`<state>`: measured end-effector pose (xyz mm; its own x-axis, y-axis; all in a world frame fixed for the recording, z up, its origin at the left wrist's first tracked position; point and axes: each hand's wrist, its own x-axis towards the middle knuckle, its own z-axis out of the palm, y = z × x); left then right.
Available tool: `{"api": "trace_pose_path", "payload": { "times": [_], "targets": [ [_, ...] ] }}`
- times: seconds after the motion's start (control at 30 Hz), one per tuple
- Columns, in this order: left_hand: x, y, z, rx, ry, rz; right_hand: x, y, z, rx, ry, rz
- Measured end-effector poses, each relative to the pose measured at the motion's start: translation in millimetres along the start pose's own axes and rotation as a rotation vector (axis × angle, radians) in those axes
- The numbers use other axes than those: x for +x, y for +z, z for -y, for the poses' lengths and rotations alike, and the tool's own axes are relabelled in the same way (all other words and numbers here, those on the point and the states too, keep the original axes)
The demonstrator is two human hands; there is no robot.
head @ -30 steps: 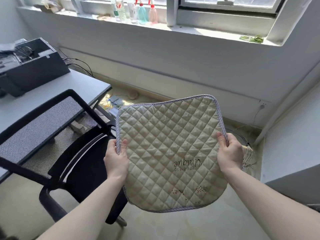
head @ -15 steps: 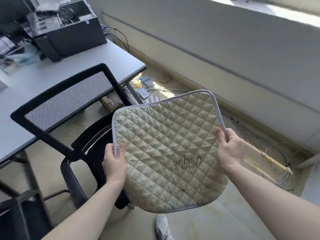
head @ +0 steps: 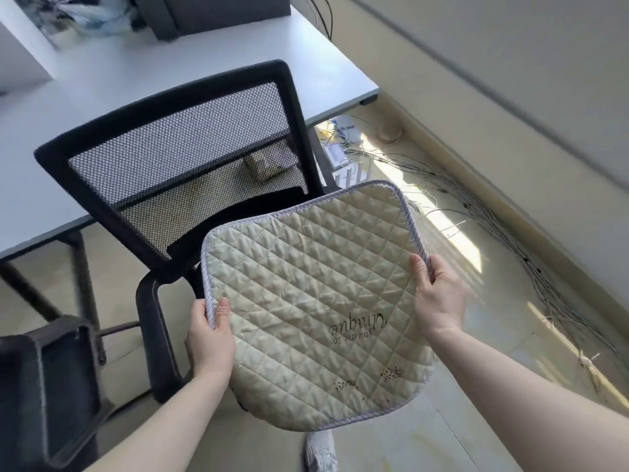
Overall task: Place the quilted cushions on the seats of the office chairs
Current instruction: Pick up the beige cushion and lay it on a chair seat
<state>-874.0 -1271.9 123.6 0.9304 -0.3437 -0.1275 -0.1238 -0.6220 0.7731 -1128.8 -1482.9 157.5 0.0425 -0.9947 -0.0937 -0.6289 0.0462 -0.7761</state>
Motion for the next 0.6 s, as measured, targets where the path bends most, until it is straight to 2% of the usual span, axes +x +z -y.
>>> {"api": "trace_pose_path", "payload": {
  "times": [0.27, 0.6],
  "targets": [
    [31.9, 15.0, 64.8, 0.014, -0.106, -0.074, 12.5, 99.0, -22.0, -0.006, 0.020, 0.103],
    [58.5, 62.5, 130.1, 0.022, -0.152, -0.144, 41.4, 184.6, -75.8, -0.078, 0.021, 0.187]
  ]
}}
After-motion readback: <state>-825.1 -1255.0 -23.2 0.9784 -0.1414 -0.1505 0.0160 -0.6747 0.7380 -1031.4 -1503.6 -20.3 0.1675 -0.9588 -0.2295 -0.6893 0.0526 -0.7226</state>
